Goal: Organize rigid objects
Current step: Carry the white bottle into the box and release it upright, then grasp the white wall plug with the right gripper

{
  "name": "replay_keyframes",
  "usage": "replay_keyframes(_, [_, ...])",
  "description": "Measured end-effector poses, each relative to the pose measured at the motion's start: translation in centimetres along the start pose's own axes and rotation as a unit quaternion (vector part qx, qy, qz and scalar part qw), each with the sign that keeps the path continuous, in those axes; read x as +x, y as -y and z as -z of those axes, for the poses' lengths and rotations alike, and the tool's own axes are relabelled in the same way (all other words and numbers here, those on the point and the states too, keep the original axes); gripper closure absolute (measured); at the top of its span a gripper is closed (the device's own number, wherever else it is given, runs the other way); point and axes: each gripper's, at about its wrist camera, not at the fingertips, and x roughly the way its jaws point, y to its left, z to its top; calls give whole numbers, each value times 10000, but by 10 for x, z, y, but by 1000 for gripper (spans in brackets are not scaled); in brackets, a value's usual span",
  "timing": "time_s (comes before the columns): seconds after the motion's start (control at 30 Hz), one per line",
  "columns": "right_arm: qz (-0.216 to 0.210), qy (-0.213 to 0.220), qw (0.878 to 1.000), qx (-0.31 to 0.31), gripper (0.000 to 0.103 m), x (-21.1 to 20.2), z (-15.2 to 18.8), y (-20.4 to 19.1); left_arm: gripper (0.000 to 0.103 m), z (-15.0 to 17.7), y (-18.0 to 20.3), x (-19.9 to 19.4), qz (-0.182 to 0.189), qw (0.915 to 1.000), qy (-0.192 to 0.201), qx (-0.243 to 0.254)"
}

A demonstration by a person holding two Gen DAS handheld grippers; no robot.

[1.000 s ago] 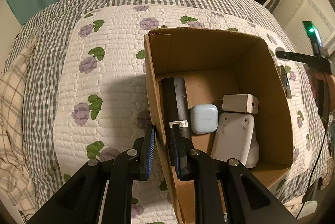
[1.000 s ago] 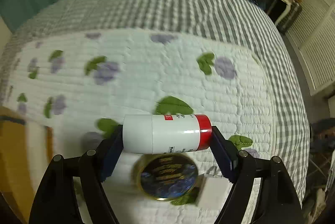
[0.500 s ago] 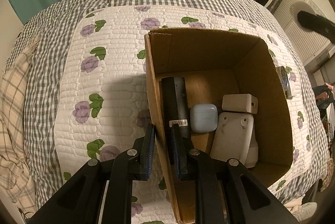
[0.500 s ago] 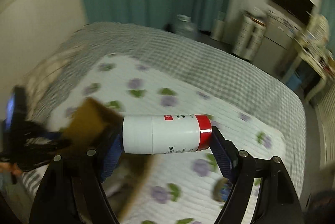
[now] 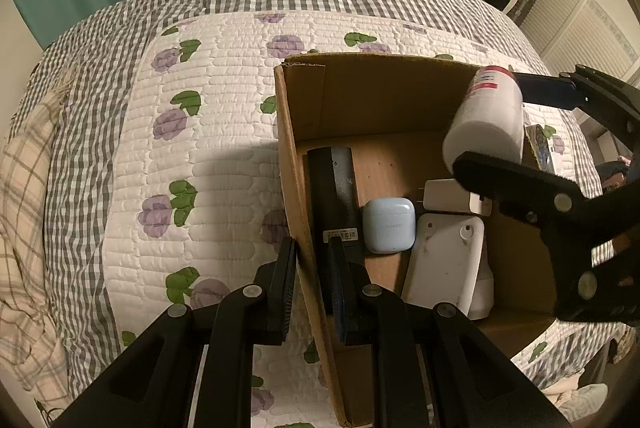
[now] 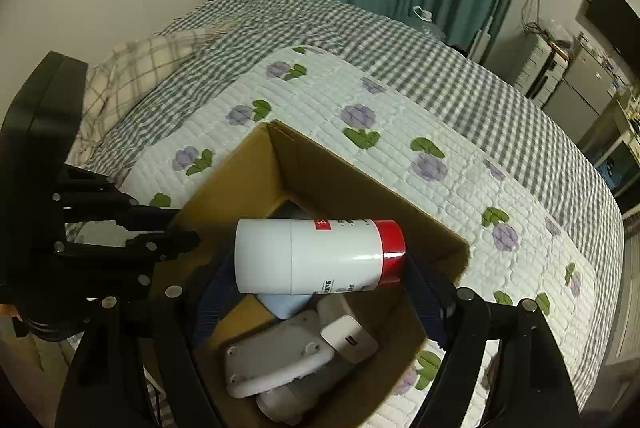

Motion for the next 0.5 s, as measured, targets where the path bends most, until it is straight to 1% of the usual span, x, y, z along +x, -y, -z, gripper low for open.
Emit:
replay_keyframes(0.03, [3, 18, 10000, -33, 23, 0, -1, -1, 88, 0, 0, 0, -1, 10000, 2, 4])
replay_keyframes(0.1, [51, 191, 9998, -76, 17, -6, -2, -3, 88, 0, -1, 0, -4, 10000, 4, 8])
replay_keyframes(0.17, [71, 294, 9995, -7, 14, -13, -4, -2, 88, 0, 0, 0, 9, 10000, -8, 1])
replay_keyframes(0.37, [266, 465, 9981, 312, 14, -36, 2, 20, 88, 0, 0, -1, 12, 10000, -7, -11])
replay_keyframes(0.5, [451, 525, 9949, 737, 14, -57, 19, 54, 88, -1, 0, -1, 8, 10000, -2, -7])
